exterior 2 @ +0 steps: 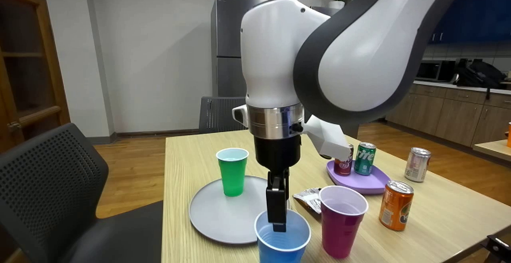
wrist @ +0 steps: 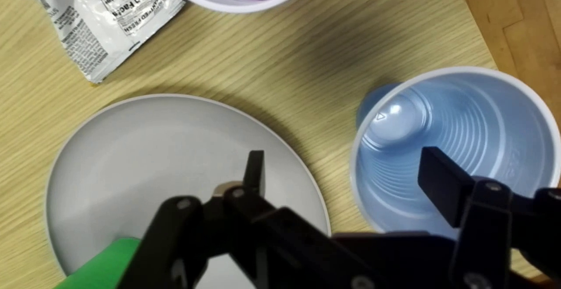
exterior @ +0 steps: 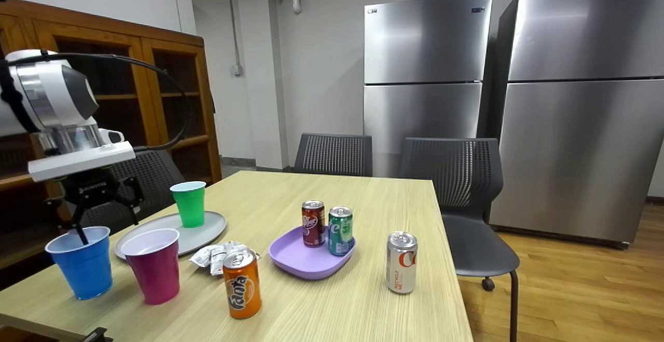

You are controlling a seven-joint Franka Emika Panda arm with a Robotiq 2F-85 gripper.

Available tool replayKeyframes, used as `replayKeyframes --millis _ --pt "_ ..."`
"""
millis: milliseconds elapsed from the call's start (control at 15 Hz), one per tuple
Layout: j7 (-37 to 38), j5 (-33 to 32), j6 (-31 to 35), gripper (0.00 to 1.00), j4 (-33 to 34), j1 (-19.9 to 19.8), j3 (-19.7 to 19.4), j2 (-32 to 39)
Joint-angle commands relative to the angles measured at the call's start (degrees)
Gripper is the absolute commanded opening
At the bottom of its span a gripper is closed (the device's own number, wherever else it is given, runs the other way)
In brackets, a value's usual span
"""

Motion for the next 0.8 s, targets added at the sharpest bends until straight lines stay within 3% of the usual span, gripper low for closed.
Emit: replayKeyframes --millis 0,467,533,733 --pt "2.21 -0.98 0.1 0.58 1.81 0.57 -0.1 1.43" --pt "1.92 -0.49 -0.04 0.05 2.52 0.52 -0.03 1.89" --pt "1.63 -0.16 -0.05 0.0 2.37 0.4 0.1 1.81" --pt "0.76 0.81 -0.11 0.01 1.77 0.13 0.6 0.74"
